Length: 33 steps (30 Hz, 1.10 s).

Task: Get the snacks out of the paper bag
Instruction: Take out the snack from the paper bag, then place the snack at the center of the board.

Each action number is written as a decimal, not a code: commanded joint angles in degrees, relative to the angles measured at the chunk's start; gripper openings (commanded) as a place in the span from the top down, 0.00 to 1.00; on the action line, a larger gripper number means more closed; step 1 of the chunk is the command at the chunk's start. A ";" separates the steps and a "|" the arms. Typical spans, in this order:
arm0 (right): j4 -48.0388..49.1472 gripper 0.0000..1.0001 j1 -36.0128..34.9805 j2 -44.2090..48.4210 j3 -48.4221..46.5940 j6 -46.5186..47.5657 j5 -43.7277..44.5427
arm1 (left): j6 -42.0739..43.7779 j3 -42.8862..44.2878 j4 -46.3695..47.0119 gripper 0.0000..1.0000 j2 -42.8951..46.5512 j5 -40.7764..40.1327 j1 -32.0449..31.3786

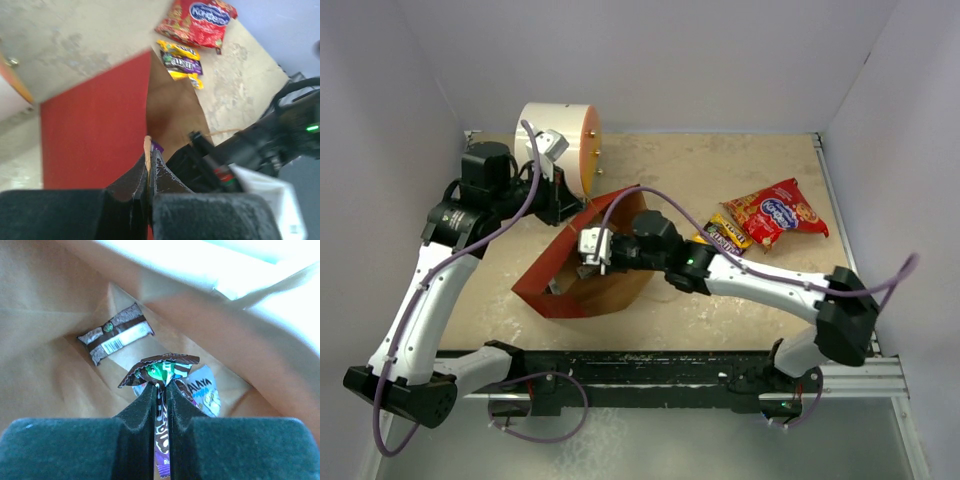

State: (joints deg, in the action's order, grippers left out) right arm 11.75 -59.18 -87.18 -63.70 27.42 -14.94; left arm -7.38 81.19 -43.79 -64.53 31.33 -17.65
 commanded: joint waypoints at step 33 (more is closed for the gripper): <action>-16.68 0.95 35.10 6.92 8.33 -4.35 15.12 | -1.16 2.27 -1.65 1.00 -1.60 0.37 -0.05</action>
State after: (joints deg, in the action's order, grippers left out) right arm -10.79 -25.85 -76.14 -56.99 24.82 2.98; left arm -10.68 80.44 -45.91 -66.96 29.56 -17.65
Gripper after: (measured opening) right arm 0.088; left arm 0.005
